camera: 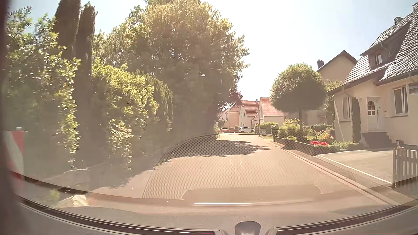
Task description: Follow the waypoints while adhering to traffic rules and regulations
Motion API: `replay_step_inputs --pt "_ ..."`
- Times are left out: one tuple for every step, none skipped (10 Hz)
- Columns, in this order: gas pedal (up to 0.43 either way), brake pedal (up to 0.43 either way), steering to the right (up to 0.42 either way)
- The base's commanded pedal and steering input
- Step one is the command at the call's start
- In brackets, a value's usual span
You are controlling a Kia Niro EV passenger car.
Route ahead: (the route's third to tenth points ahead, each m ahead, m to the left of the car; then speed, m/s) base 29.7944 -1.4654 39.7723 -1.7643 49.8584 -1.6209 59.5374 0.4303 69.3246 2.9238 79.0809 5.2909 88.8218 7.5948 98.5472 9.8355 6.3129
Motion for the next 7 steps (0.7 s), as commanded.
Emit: replay_step_inputs --pt "0.11 0.006 0.047" --pt "0.11 0.006 0.048" --pt "0.11 0.006 0.049" --pt "0.11 0.0 0.049" --pt "0.11 0.006 0.049" --pt "0.098 0.006 0.049" --pt "0.098 0.006 0.049"
